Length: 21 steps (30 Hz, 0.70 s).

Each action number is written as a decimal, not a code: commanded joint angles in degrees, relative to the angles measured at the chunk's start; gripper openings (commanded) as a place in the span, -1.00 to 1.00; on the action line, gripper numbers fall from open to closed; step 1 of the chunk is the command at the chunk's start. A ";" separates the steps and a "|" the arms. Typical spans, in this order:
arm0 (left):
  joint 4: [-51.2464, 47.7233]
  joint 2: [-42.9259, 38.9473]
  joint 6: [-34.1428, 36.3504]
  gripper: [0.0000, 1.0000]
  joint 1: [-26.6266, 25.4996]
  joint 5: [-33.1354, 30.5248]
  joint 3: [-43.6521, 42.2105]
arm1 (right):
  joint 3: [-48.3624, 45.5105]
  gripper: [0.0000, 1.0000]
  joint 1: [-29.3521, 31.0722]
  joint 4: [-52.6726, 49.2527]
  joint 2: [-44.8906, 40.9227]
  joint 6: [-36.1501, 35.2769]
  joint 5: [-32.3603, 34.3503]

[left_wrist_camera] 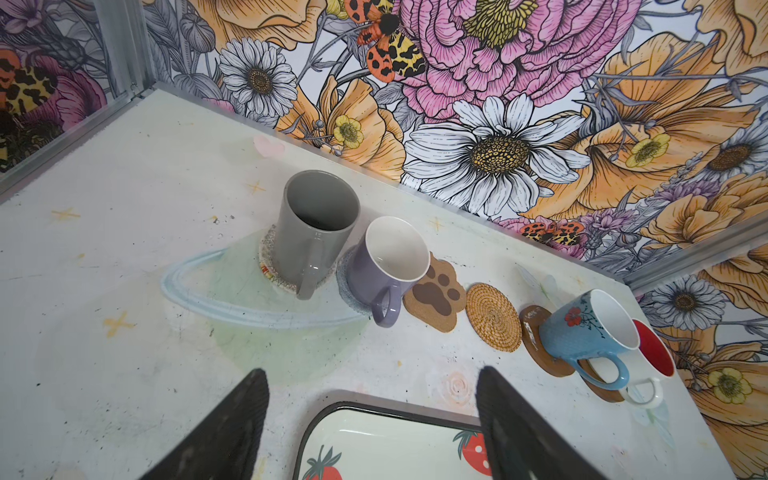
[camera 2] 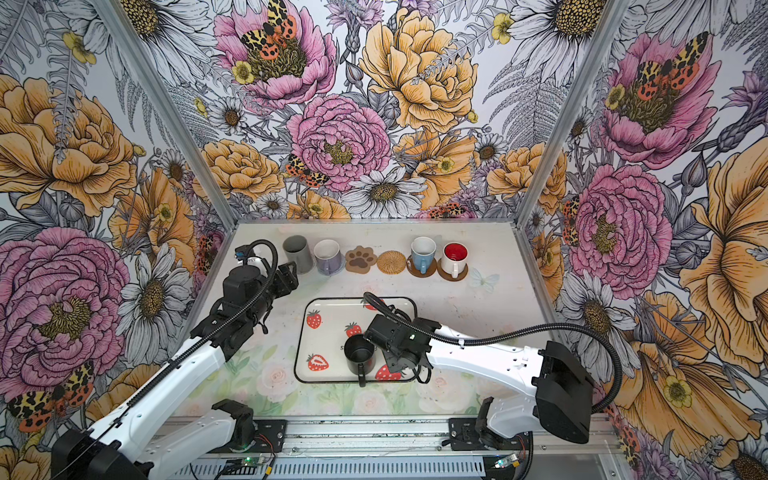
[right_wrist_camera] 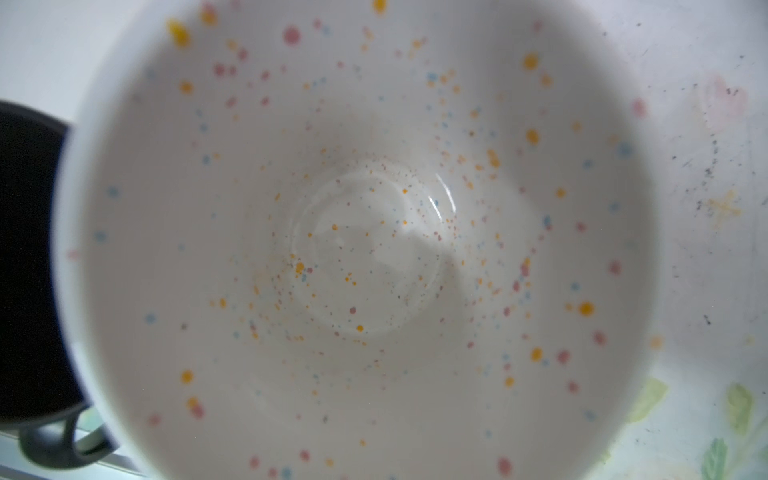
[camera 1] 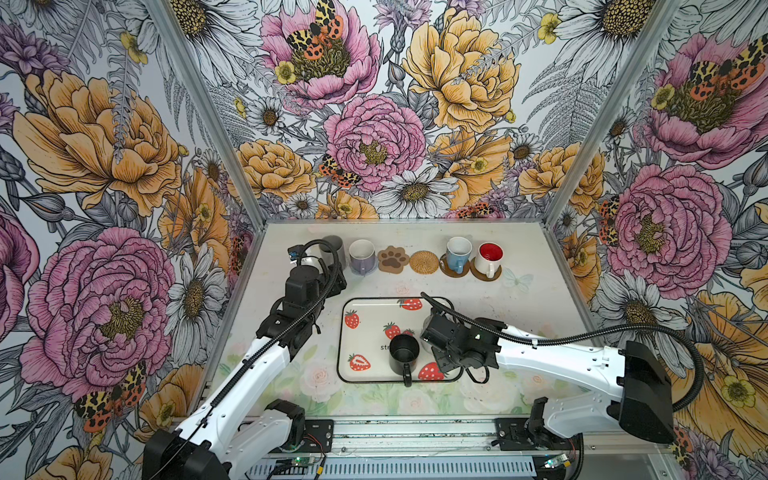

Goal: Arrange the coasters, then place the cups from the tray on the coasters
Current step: 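Lift the white speckled mug off the tray with the right gripper, then carry the white speckled mug with the right gripper toward the woven coaster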

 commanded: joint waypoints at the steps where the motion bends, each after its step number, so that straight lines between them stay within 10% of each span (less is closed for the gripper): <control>1: 1.71 -0.31 0.02 0.60 0.83 1.14 -0.84 | 4.04 -1.00 -1.63 0.74 0.67 -1.77 3.75; 21: 2.78 0.50 -0.15 0.60 3.30 3.56 -1.59 | 14.41 -1.00 -9.12 0.64 10.73 -9.87 4.51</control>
